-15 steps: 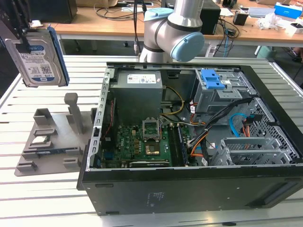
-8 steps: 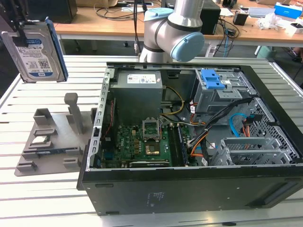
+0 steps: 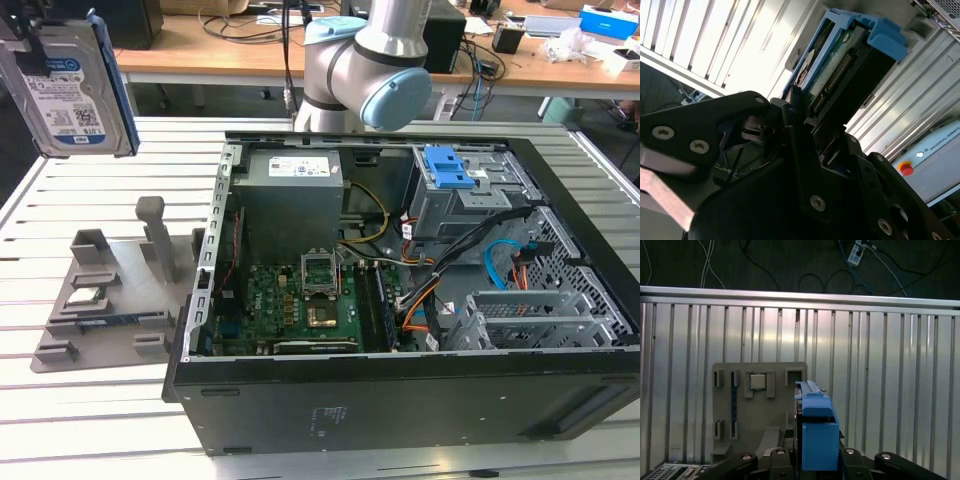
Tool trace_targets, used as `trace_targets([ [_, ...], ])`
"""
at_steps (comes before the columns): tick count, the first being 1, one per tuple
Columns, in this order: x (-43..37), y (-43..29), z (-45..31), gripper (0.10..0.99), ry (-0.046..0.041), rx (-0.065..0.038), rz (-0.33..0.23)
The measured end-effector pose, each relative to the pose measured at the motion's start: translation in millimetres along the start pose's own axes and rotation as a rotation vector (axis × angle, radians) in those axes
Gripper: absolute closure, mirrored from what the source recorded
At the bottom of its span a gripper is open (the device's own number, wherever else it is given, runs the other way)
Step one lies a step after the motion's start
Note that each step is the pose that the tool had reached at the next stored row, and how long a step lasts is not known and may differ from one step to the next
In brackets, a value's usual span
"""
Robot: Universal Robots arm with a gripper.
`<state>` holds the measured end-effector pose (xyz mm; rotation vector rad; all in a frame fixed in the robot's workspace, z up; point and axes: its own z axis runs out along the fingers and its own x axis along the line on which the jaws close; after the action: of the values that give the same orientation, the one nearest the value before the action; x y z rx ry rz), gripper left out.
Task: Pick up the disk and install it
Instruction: 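Pick up the disk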
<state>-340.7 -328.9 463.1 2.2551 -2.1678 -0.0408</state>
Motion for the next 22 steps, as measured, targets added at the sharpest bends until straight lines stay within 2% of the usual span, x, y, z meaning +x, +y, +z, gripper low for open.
trace_targets([
  [2,-0.2,-0.1,-8.1,0.722,0.0,0.0,0.0],
  [8,-0.6,-0.2,-21.7,0.722,0.0,-0.001,0.0],
  [12,-1.0,-0.7,-36.7,0.722,-0.0001,-0.002,0.0],
  [22,-1.9,-1.6,-60.8,0.722,-0.0001,-0.004,0.0],
])
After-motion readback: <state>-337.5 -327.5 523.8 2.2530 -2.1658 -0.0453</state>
